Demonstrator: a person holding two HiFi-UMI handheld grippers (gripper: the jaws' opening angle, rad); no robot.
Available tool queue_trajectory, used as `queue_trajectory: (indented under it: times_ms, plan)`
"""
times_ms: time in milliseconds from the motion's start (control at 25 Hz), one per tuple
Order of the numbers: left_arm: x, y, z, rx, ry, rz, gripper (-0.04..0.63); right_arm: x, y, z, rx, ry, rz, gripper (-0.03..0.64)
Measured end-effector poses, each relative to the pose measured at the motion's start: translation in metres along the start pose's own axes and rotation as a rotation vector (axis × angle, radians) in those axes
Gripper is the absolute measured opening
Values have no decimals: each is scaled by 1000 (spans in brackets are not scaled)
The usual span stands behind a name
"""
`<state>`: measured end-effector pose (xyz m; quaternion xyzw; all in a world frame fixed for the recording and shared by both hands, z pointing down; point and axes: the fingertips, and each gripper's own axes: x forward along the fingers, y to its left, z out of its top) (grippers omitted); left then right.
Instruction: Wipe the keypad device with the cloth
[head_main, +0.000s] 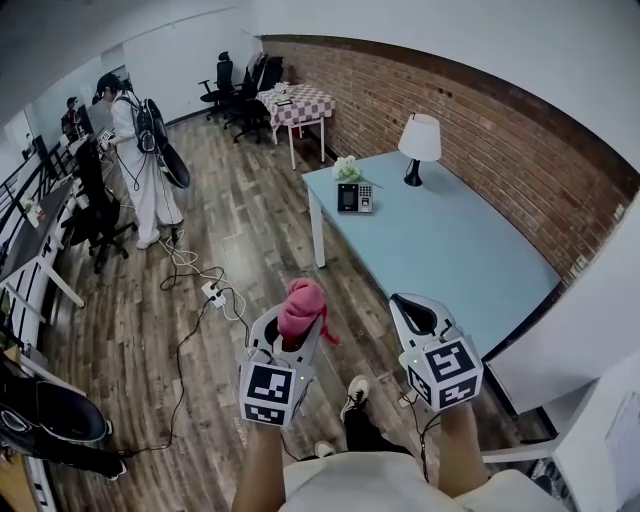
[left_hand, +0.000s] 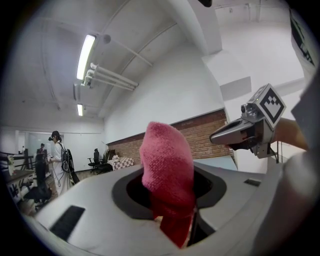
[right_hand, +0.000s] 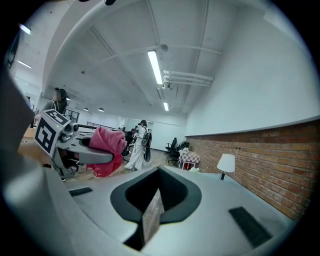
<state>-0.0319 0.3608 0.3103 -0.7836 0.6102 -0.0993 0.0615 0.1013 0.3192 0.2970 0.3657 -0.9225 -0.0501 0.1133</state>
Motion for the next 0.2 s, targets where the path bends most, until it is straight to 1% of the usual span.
queue_trajectory:
  times_ms: [200]
  plan:
    - [0,3,-13,8,-5,-19,199,10,10,-10,6,4,4,11]
